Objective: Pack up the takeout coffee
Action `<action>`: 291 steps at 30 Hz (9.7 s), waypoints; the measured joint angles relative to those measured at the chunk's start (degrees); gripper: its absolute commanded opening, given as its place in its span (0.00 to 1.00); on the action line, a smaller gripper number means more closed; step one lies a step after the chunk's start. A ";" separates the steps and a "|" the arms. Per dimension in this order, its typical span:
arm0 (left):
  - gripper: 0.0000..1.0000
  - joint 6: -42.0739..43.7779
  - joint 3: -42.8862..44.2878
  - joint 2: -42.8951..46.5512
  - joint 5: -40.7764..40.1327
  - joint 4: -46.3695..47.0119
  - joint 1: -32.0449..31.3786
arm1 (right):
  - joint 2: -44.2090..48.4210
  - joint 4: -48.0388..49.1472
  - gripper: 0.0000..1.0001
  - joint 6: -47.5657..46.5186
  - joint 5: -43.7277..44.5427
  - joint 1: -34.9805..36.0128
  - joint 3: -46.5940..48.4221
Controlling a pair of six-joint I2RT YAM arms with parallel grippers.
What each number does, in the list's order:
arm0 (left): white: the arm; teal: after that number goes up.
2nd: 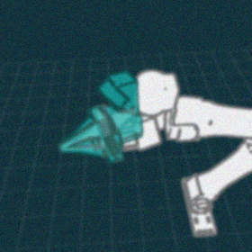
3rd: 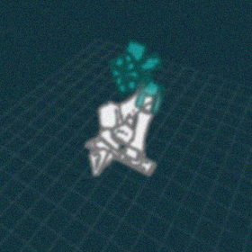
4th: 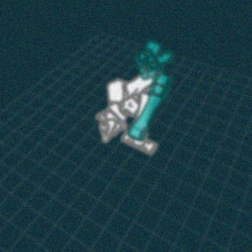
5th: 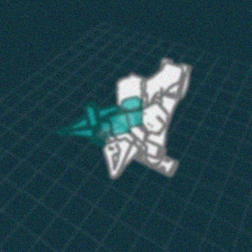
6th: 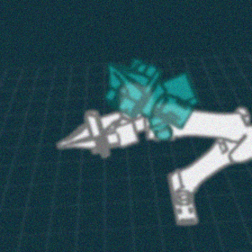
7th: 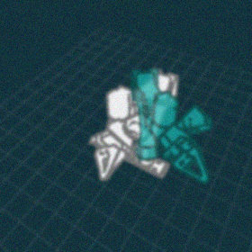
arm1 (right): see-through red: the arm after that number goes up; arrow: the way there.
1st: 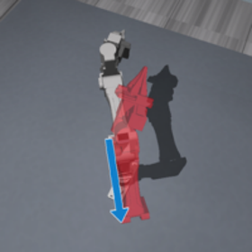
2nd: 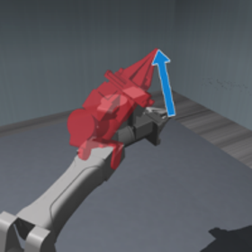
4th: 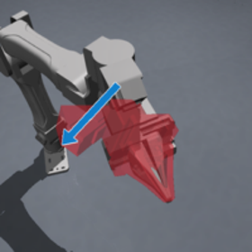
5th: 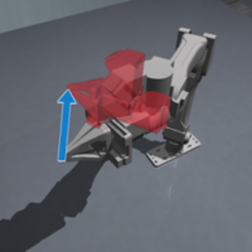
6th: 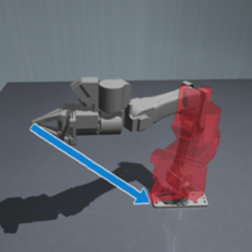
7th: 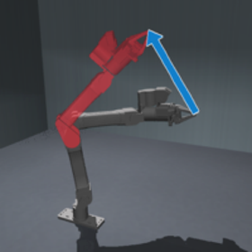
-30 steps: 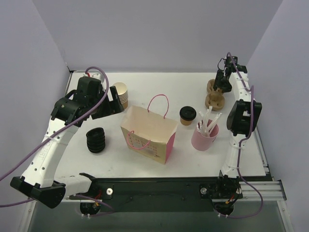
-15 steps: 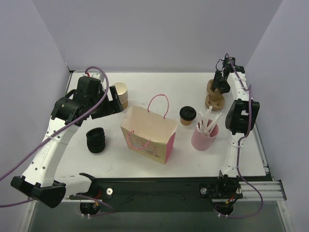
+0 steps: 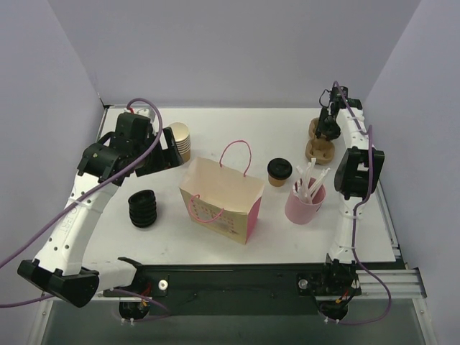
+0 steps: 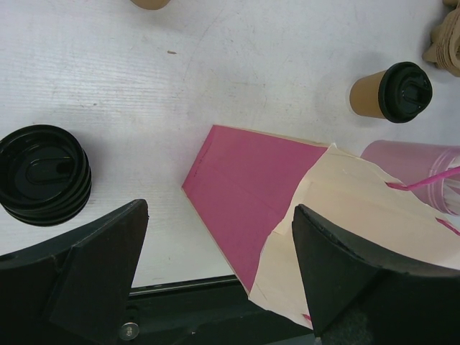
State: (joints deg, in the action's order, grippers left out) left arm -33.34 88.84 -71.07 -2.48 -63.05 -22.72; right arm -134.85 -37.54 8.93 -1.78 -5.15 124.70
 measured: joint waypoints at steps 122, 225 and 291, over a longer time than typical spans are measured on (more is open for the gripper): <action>0.46 -0.33 -18.75 11.82 10.23 11.45 -0.81 | 46.34 -3.10 0.25 -4.68 -20.72 53.94 -14.97; 0.57 6.91 -14.60 6.01 9.27 15.78 -0.81 | 48.85 -0.76 0.31 -11.08 -5.33 60.33 -32.04; 0.69 8.96 -28.30 24.81 -4.31 19.45 -9.22 | 49.00 -10.95 0.50 13.44 23.21 59.95 -19.54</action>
State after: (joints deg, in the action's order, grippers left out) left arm -24.38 60.53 -46.26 -6.79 -43.59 -31.94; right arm -85.84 -48.49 22.37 21.43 54.81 105.16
